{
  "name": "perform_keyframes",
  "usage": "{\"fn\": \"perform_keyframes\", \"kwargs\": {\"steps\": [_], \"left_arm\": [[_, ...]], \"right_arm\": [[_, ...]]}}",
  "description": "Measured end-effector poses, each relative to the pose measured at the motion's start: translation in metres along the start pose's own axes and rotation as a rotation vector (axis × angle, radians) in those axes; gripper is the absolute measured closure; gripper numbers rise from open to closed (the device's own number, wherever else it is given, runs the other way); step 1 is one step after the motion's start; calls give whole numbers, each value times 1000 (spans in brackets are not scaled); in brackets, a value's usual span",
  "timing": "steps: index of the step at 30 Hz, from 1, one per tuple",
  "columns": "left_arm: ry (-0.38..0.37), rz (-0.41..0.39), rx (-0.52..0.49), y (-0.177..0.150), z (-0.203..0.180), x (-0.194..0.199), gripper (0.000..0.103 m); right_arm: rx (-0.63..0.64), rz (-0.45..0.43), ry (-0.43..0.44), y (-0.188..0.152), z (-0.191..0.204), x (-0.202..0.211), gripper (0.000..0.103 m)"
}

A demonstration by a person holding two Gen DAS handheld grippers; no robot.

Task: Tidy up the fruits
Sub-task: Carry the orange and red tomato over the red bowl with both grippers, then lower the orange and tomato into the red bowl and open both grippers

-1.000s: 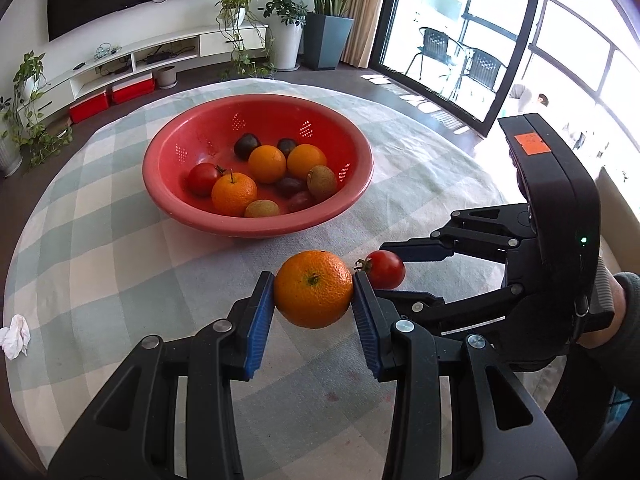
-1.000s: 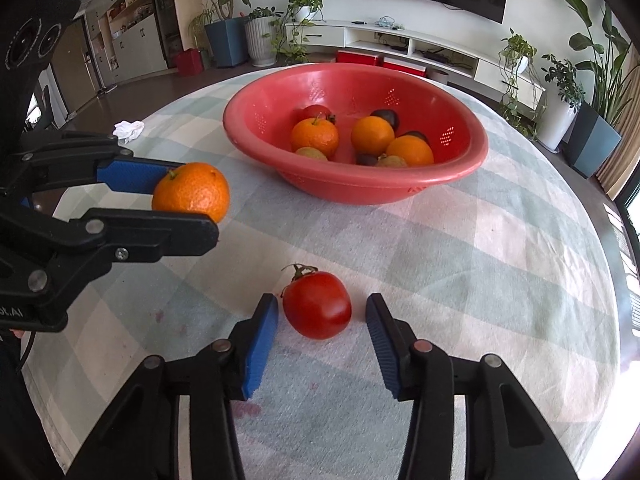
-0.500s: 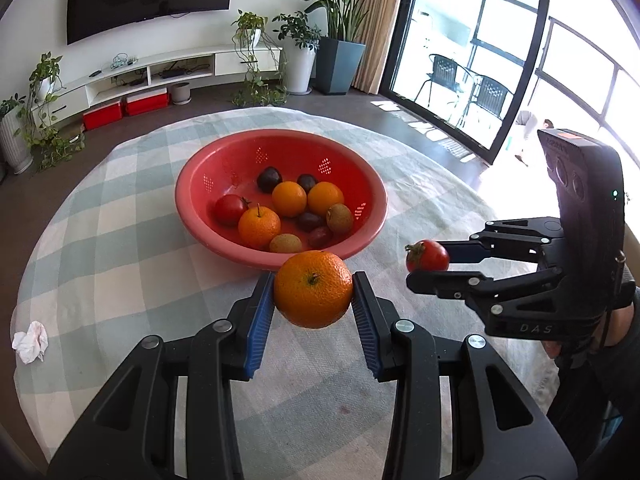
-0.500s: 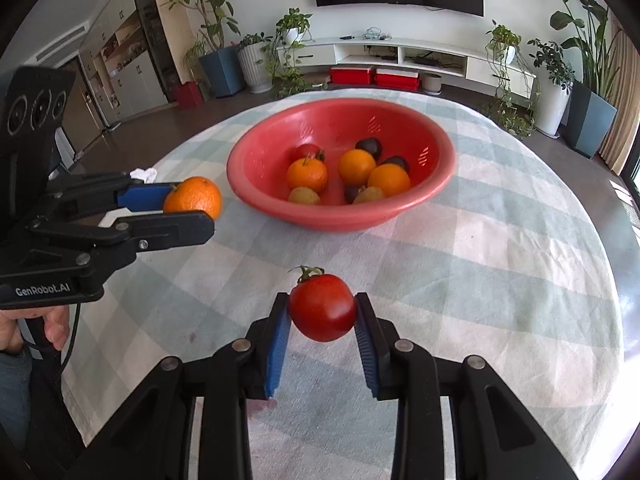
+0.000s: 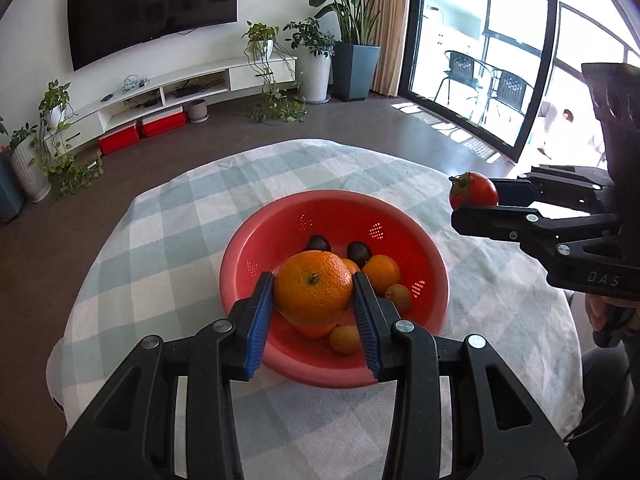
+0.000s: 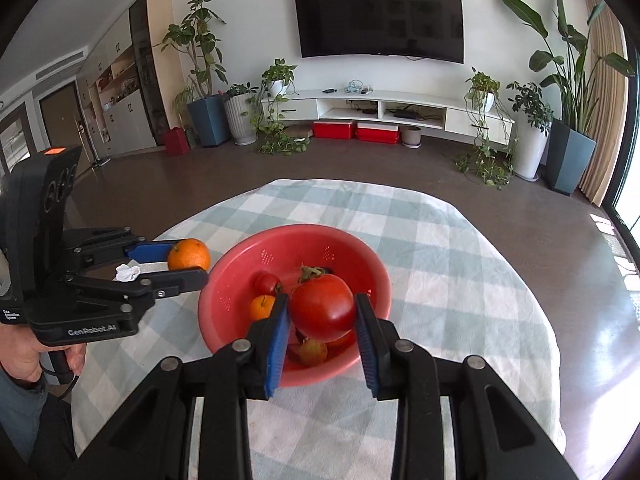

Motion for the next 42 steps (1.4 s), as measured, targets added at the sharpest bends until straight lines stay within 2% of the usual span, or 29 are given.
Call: {"fn": "perform_keyframes", "kwargs": {"steps": [4,12,18,27,33,39,42], "left_arm": [[-22,23,-9,2,-7,-25,66],[-14,45,-15,-4,0,-61,66],[-21,54,-36,-5,-1,-81,66],[-3,50,-49,-3,1,-88,66],[8,71,-67,-6,-3,-94,48],[1,69,-62,-6,-4,-94,45],[5,63,-49,-5,-1,-92,38]], "right_arm": [[13,47,-9,14,0,-28,68],[-2,133,-30,24,-7,-83,68],[-24,179,-44,19,-13,-107,68],[-18,215,-55,17,-12,-125,68],[-30,225,-70,17,-15,-125,68],[-32,225,-72,15,-14,-122,62],[-32,224,-72,15,-15,-121,59]]}}
Point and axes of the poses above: each gripper's, at about its wrist camera, not at the fingertips, and x roughly against the way its jaws point, z to its left, y to its top, the point moved 6 cm from there along -x, roughly the way its jaws point, and after that the axes turned 12 degrees about z, right-handed, at the moved point
